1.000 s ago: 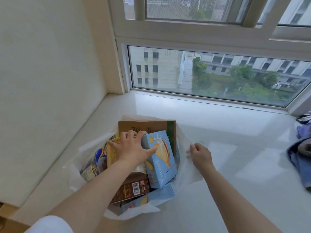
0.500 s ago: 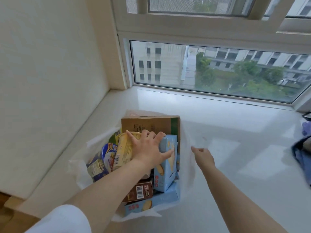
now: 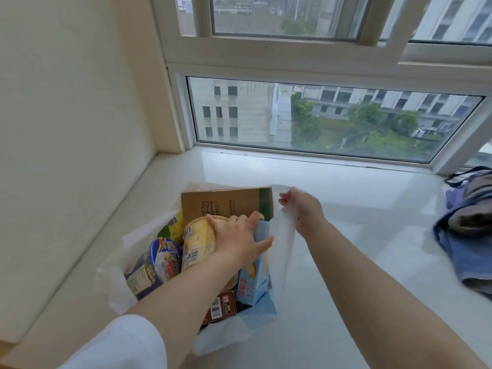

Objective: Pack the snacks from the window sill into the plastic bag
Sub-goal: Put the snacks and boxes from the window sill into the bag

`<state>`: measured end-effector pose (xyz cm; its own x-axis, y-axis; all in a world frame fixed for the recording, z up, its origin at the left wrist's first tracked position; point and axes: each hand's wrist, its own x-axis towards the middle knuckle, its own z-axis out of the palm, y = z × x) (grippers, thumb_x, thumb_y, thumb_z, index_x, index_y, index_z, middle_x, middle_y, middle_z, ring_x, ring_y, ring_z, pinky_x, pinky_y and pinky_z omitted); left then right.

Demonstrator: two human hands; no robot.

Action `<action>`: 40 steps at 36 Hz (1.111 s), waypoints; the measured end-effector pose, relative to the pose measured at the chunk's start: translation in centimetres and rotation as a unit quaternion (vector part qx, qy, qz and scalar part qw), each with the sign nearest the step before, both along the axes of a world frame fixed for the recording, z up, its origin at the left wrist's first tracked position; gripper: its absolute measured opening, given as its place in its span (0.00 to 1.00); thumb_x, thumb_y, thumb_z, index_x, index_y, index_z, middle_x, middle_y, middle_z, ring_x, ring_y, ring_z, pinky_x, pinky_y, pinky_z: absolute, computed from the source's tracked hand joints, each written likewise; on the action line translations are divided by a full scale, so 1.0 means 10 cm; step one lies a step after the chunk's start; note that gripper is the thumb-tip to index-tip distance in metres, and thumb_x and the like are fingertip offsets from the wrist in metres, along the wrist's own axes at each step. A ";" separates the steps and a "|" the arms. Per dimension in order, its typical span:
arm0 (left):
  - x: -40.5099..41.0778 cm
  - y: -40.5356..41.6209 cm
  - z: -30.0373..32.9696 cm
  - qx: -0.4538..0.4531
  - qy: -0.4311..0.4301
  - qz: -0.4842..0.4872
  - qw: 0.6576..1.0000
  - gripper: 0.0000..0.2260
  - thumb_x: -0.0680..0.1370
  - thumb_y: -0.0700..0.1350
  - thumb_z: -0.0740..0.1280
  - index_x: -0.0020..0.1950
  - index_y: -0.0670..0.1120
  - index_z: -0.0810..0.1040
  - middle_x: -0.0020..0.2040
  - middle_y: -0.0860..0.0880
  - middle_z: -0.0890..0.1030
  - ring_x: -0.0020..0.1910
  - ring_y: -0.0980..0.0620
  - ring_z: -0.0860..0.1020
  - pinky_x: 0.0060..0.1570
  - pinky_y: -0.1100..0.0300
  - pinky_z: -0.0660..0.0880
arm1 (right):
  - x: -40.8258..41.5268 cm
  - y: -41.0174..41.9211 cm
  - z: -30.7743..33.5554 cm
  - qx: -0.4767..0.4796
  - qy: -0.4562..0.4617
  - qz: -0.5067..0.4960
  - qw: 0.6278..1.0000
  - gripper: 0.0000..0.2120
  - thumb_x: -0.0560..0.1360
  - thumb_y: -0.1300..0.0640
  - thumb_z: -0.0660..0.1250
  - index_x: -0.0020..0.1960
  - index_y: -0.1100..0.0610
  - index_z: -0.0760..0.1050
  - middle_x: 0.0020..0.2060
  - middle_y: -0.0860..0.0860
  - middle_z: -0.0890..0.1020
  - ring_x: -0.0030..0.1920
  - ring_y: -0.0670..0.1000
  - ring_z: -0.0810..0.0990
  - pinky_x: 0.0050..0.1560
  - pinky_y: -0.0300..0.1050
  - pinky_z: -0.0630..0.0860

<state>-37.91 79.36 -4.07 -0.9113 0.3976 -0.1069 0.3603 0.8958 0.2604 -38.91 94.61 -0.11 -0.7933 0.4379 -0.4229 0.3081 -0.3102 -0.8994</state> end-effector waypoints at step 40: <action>-0.20 -2.45 -0.06 0.255 -0.321 0.491 0.769 0.08 0.76 0.45 0.65 0.49 0.40 0.76 0.41 0.41 0.78 0.37 0.45 0.76 0.36 0.57 0.72 | -0.02 -1.18 0.03 0.399 0.067 0.325 0.855 0.20 0.82 0.53 0.52 0.73 0.54 0.56 0.56 0.56 0.77 0.50 0.53 0.76 0.50 0.47 0.73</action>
